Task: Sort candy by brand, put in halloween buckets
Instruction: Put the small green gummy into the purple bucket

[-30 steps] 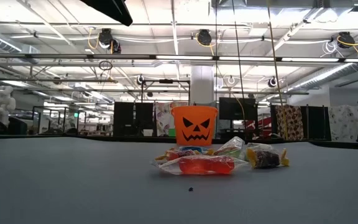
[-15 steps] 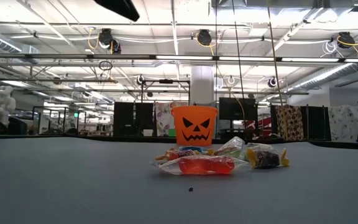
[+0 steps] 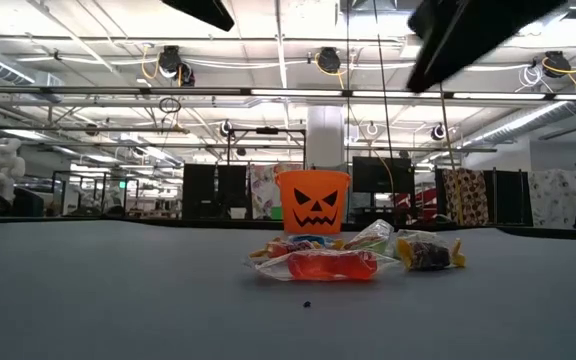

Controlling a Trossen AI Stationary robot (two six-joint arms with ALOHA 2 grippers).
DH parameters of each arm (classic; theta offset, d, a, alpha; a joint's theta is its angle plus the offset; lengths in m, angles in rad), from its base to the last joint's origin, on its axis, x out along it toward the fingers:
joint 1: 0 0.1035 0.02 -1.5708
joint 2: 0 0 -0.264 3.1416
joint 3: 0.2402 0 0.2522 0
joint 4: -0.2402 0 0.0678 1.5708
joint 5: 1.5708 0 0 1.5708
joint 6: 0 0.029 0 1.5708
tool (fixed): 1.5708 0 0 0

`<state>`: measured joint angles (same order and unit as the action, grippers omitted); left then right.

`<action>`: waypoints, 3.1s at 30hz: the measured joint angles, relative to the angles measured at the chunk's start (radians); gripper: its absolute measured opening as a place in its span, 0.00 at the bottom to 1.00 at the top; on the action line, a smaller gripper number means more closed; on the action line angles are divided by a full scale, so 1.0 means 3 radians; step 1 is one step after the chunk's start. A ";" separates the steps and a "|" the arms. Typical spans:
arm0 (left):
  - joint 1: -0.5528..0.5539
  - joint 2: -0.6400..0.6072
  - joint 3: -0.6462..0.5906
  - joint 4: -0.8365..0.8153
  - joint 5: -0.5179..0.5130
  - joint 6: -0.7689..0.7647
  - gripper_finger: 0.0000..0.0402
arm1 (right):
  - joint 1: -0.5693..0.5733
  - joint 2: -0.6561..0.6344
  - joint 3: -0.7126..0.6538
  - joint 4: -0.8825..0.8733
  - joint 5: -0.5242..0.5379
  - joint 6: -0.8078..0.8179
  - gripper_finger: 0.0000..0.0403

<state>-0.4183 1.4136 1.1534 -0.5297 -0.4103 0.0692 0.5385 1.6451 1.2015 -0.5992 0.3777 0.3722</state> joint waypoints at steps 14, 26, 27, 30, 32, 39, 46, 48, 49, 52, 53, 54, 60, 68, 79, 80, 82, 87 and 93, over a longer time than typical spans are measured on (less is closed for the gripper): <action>0.0000 0.0000 0.0000 -0.0008 -0.0157 -0.0039 0.36 | -0.0748 0.0473 -0.0004 0.0142 -0.0862 -0.0828 0.39; 0.0000 0.0000 0.0000 -0.0010 -0.0126 -0.0125 0.36 | -0.0947 0.0472 -0.0338 0.0592 -0.1377 -0.1296 0.39; 0.0000 0.0000 0.0000 -0.0009 -0.0126 -0.0125 0.36 | -0.0949 0.0472 -0.0372 0.0653 -0.1374 -0.1302 0.39; 0.0000 0.0000 0.0000 -0.0009 -0.0124 -0.0125 0.36 | -0.0949 0.0472 -0.0433 0.0825 -0.1370 -0.1381 0.39; 0.0000 0.0000 0.0000 -0.0008 -0.0124 -0.0123 0.36 | -0.0949 0.0472 -0.0466 0.0928 -0.1379 -0.1395 0.38; 0.0001 0.0000 0.0000 -0.0008 -0.0122 -0.0122 0.36 | -0.1018 0.0502 -0.0481 0.0948 -0.1545 -0.1377 0.24; 0.0001 0.0000 0.0000 -0.0006 -0.0121 -0.0122 0.36 | -0.1067 0.0622 -0.0481 0.0967 -0.1631 -0.1383 0.08; 0.0000 0.0000 0.0000 -0.0005 -0.0121 -0.0121 0.36 | -0.1072 0.0624 -0.0481 0.0947 -0.1630 -0.1390 0.04; 0.0001 0.0000 0.0000 -0.0005 -0.0120 -0.0121 0.36 | -0.1072 0.0623 -0.0481 0.0945 -0.1630 -0.1386 0.02; 0.0000 0.0000 0.0001 -0.0005 -0.0120 -0.0121 0.36 | -0.1071 0.0601 -0.0480 0.0939 -0.1626 -0.1356 0.01; 0.0001 0.0000 0.0001 -0.0005 -0.0120 -0.0121 0.36 | -0.1070 0.0593 -0.0468 0.0923 -0.1619 -0.1356 0.00; 0.0001 0.0000 0.0000 -0.0004 -0.0121 -0.0121 0.36 | -0.1061 0.0583 -0.0451 0.0920 -0.1614 -0.1355 0.00; 0.0001 0.0000 0.0001 -0.0009 -0.0120 -0.0121 0.36 | -0.0975 0.0388 -0.0322 0.0907 -0.1462 -0.1386 0.00; 0.0001 0.0000 0.0001 -0.0007 -0.0121 -0.0121 0.36 | -0.0731 -0.0257 -0.0201 0.0665 -0.0032 -0.1483 0.00; 0.0001 0.0000 0.0001 -0.0007 -0.0121 -0.0120 0.36 | -0.0221 -0.0873 -0.0196 0.1349 0.2419 -0.2257 0.00; 0.0001 0.0000 0.0001 -0.0007 -0.0121 -0.0120 0.36 | -0.0204 -0.0875 -0.0196 0.1431 0.2506 -0.2352 0.00; 0.0001 0.0000 0.0001 -0.0007 -0.0121 -0.0120 0.36 | -0.0190 -0.0875 -0.0196 0.1543 0.2577 -0.2462 0.00; 0.0001 0.0000 0.0001 -0.0007 -0.0121 -0.0120 0.36 | -0.0198 -0.0875 -0.0196 0.1510 0.2558 -0.2316 0.00; 0.0001 0.0000 0.0001 -0.0006 -0.0121 -0.0120 0.36 | -0.0230 -0.1098 -0.0198 0.1482 0.1699 -0.1668 0.00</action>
<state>-0.4179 1.4136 1.1538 -0.5316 -0.4465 0.0334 0.4695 1.3157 1.1419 -0.1545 0.8873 -0.1281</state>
